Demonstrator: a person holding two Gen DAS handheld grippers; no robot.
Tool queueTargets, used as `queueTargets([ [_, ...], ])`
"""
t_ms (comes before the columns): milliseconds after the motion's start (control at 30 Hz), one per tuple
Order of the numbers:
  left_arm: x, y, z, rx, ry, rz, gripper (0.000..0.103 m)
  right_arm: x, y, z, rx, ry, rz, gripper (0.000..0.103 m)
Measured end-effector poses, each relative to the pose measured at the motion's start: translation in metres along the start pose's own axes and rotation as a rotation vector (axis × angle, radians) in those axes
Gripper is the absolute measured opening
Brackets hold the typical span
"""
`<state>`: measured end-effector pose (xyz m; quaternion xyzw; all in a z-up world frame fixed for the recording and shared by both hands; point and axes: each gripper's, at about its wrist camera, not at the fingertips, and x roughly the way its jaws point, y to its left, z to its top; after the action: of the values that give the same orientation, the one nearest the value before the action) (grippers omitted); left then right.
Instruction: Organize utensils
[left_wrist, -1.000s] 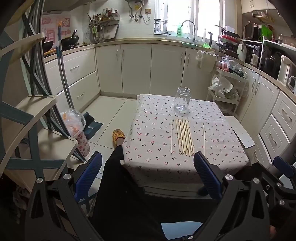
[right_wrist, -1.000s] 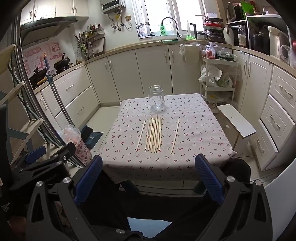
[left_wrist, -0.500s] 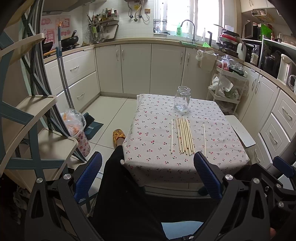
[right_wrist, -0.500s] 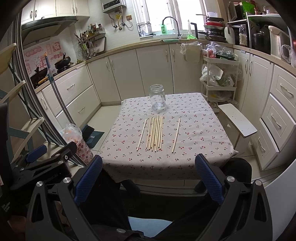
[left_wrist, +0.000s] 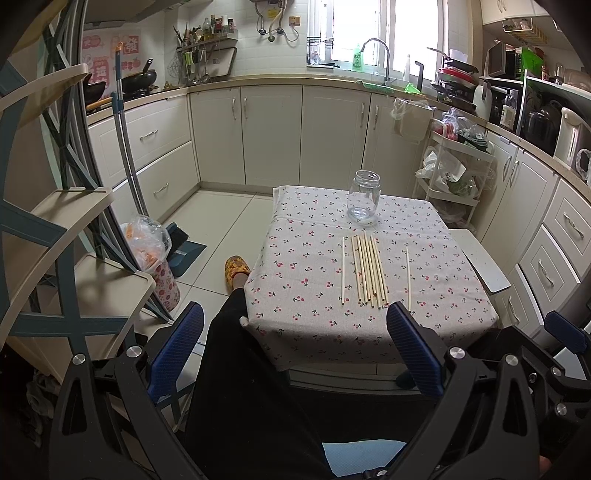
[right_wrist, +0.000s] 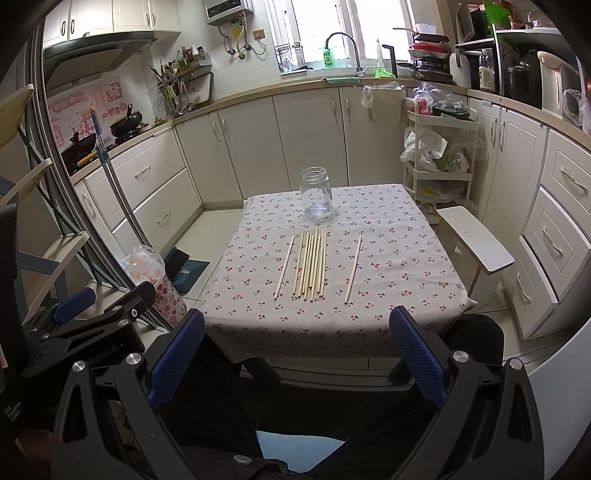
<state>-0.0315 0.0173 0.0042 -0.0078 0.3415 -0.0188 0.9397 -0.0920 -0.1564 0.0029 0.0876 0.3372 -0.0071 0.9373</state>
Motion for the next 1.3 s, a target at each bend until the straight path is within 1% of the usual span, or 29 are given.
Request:
queueTargets([
  [133,0.002,0.000,-0.002,0.001,0.004,-0.001,0.095,0.004,-0.001,-0.004,0.002,-0.002,0.012,0.096],
  [267,0.008,0.000,-0.003,0.004,0.015,-0.002,0.095,0.007,-0.002,-0.005,-0.006,0.006,0.003,0.096],
  [400,0.012,-0.002,-0.003,0.005,0.023,-0.002,0.095,0.010,-0.003,-0.005,0.001,0.024,0.008,0.096],
  [500,0.014,-0.002,-0.002,0.005,0.030,-0.002,0.095,0.012,-0.005,0.000,0.003,0.066,0.003,0.096],
  [667,0.015,-0.002,-0.003,0.003,0.034,-0.002,0.095,0.013,-0.006,0.000,-0.014,0.052,0.000,0.096],
  [733,0.016,-0.002,-0.003,0.003,0.035,-0.001,0.095,0.014,-0.007,-0.001,-0.016,0.012,0.012,0.096],
  [767,0.020,-0.001,-0.002,0.003,0.036,-0.001,0.095,0.015,-0.008,0.000,-0.017,0.011,0.012,0.096],
  [800,0.024,-0.001,-0.002,0.003,0.039,0.000,0.095,0.014,-0.009,-0.001,0.017,-0.011,0.048,0.096],
  [833,0.029,-0.001,-0.002,0.005,0.043,0.003,0.095,0.018,-0.010,-0.001,0.019,-0.010,0.053,0.096],
  [900,0.046,-0.001,-0.002,0.014,0.058,-0.001,0.095,0.027,-0.014,0.003,-0.003,-0.011,0.023,0.096],
  [1000,0.074,-0.002,-0.001,0.016,0.101,-0.041,0.095,0.048,-0.025,0.010,-0.004,0.009,-0.018,0.096],
  [1033,0.080,-0.002,0.000,0.012,0.108,-0.042,0.095,0.056,-0.031,0.014,0.000,0.014,-0.035,0.096],
  [1133,0.108,-0.004,0.003,0.010,0.138,-0.033,0.095,0.082,-0.047,0.024,0.007,0.034,-0.080,0.096],
  [1233,0.136,-0.011,0.008,0.038,0.169,0.009,0.095,0.110,-0.063,0.032,0.011,0.049,-0.114,0.096],
  [1300,0.157,-0.015,0.014,0.040,0.185,0.008,0.095,0.130,-0.072,0.037,0.008,0.068,-0.128,0.096],
])
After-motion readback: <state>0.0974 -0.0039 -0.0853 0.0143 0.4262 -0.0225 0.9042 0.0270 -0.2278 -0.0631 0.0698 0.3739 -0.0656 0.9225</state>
